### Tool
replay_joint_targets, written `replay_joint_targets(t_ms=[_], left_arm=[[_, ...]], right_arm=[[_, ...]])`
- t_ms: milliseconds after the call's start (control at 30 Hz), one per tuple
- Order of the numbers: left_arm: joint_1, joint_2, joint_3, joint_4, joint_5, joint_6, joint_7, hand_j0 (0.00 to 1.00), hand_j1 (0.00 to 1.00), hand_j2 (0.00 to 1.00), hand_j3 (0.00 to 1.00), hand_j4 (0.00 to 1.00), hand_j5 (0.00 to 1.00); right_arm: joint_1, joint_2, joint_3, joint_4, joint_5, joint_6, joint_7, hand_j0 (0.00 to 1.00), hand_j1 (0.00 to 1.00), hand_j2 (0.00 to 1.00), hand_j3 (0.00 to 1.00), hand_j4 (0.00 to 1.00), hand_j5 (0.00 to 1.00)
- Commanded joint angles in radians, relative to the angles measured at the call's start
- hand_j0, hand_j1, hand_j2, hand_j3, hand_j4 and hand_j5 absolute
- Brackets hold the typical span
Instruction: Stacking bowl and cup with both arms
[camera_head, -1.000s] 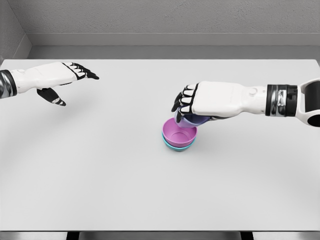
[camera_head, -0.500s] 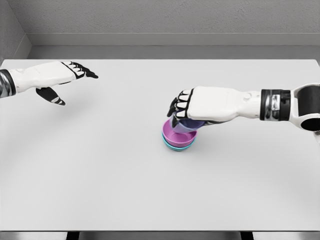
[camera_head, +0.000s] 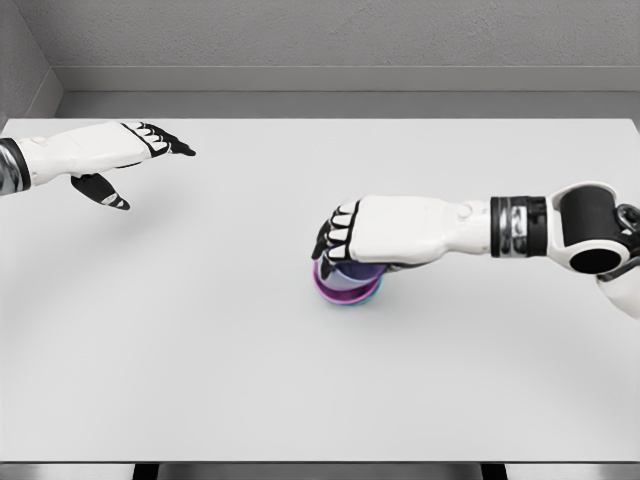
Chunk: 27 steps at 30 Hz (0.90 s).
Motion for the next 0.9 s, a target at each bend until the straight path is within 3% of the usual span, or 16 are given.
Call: replay_joint_targets(t_ms=[0, 133, 233, 667, 700, 733, 867], left_arm=[[0.0, 0.001, 0.001, 0.0, 0.007, 0.002, 0.001, 1.0, 1.0, 1.0, 1.0, 1.0, 1.0], [0.0, 0.001, 0.001, 0.0, 0.007, 0.002, 0.001, 1.0, 1.0, 1.0, 1.0, 1.0, 1.0], [0.0, 0.001, 0.001, -0.001, 0.006, 0.002, 0.001, 1.0, 1.0, 1.0, 1.0, 1.0, 1.0], [0.0, 0.001, 0.001, 0.0, 0.006, 0.002, 0.001, 1.0, 1.0, 1.0, 1.0, 1.0, 1.0], [0.0, 0.001, 0.001, 0.0, 0.006, 0.002, 0.001, 1.0, 1.0, 1.0, 1.0, 1.0, 1.0], [0.0, 0.001, 0.001, 0.0, 0.006, 0.002, 0.001, 1.0, 1.0, 1.0, 1.0, 1.0, 1.0], [0.0, 0.001, 0.001, 0.0, 0.006, 0.002, 0.001, 1.0, 1.0, 1.0, 1.0, 1.0, 1.0]], right_arm=[[0.0, 0.0, 0.004, -0.001, -0.006, 0.003, 0.0, 0.65, 0.65, 0.65, 0.65, 0.65, 0.65], [-0.002, -0.015, -0.01, 0.001, -0.003, 0.003, 0.001, 0.65, 0.65, 0.65, 0.65, 0.65, 0.65], [0.003, -0.044, -0.068, 0.001, -0.003, 0.003, 0.001, 0.65, 0.65, 0.65, 0.65, 0.65, 0.65], [0.034, -0.041, -0.059, 0.001, -0.005, 0.003, 0.001, 0.66, 0.66, 0.66, 0.66, 0.66, 0.66], [0.034, -0.041, -0.059, 0.001, -0.005, 0.003, 0.0, 0.78, 0.78, 0.78, 0.78, 0.78, 0.78], [0.034, -0.041, -0.059, 0.001, -0.006, 0.003, 0.0, 1.0, 1.0, 1.0, 1.0, 1.0, 1.0], [0.034, -0.04, -0.059, 0.001, -0.006, 0.003, 0.0, 1.0, 1.0, 1.0, 1.0, 1.0, 1.0]])
